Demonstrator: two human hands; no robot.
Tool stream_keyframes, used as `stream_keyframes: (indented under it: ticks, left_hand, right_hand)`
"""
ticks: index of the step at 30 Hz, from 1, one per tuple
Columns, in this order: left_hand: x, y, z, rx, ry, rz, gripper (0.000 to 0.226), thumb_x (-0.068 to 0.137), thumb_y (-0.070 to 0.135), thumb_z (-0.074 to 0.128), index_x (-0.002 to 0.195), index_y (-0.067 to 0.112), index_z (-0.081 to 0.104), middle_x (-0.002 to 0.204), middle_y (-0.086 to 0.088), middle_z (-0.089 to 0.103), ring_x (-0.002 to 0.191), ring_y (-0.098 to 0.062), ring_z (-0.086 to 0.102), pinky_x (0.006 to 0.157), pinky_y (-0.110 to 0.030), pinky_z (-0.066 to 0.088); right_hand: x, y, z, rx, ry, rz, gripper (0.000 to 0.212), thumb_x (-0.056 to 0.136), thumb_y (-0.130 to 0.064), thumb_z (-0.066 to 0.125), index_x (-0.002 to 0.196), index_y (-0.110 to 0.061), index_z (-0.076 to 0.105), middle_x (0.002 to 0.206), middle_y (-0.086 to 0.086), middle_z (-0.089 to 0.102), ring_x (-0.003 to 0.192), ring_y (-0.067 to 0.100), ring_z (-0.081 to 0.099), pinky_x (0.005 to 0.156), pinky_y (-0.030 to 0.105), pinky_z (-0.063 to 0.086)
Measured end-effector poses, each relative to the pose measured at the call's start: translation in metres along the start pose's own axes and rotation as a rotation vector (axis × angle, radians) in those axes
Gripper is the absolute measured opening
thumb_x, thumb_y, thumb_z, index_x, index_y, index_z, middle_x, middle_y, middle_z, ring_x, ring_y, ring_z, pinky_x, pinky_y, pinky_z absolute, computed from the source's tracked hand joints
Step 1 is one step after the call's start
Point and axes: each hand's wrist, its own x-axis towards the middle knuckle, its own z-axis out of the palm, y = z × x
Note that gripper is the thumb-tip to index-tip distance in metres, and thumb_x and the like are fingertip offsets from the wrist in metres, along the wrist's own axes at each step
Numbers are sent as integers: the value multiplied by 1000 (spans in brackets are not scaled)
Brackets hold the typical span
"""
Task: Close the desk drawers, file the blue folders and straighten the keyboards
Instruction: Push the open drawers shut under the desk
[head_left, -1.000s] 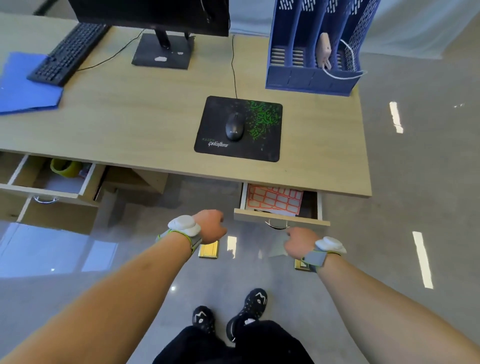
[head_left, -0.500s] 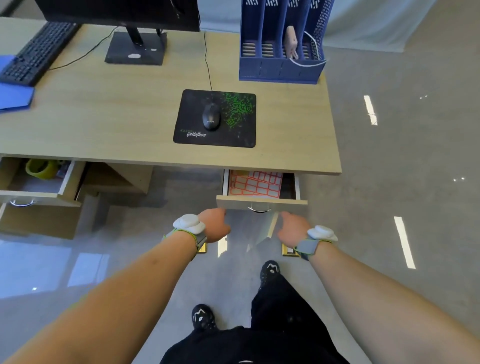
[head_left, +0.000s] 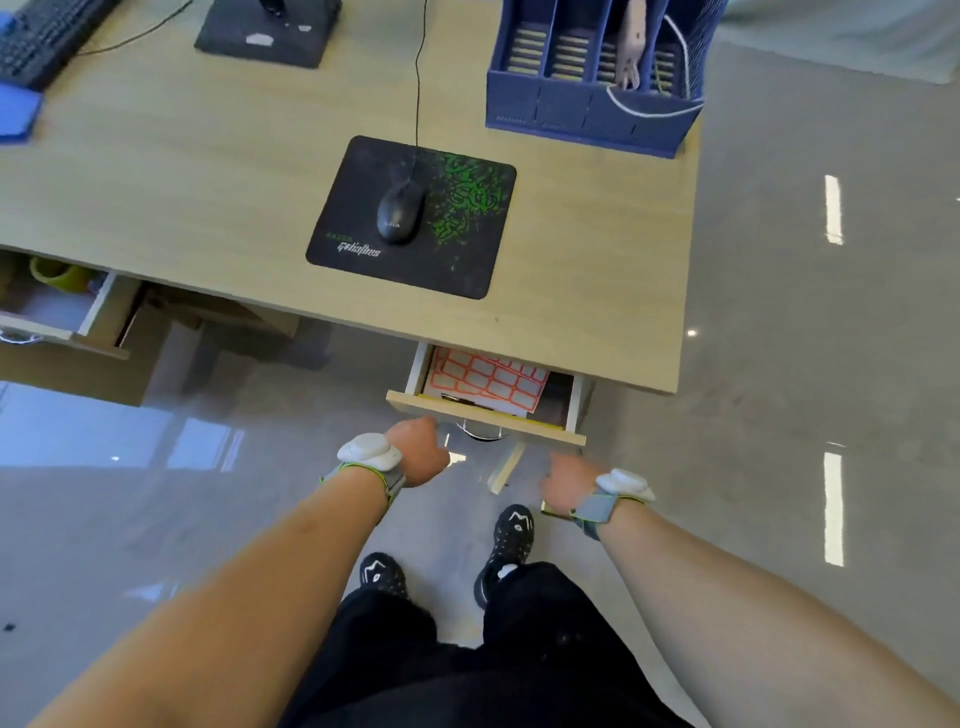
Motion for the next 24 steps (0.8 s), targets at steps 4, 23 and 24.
stream_keyframes:
  ticks: [4, 23, 24]
  left_hand:
    - [9, 14, 7, 34, 5, -6, 52, 92, 32, 53, 140, 14, 48, 130, -11, 61, 108, -30, 62, 80, -34, 48]
    - [60, 18, -5, 77, -22, 9, 53, 97, 35, 49, 144, 11, 41, 131, -13, 60, 111, -32, 61, 77, -34, 48]
    - [62, 19, -6, 76, -22, 15, 55, 97, 35, 49, 146, 11, 40, 134, -13, 58, 113, -32, 60, 80, -35, 50]
  right_hand:
    - [11, -7, -5, -39, -48, -36, 33, 87, -19, 51, 115, -6, 62, 112, 17, 66, 103, 38, 63, 82, 39, 50]
    - [61, -4, -29, -117, 20, -54, 27, 86, -20, 51, 108, -11, 65, 108, 9, 68, 95, 27, 65, 75, 30, 52]
    - [63, -3, -30, -118, 31, -57, 31, 86, -21, 51, 113, -12, 62, 111, 9, 67, 97, 28, 65, 77, 31, 53]
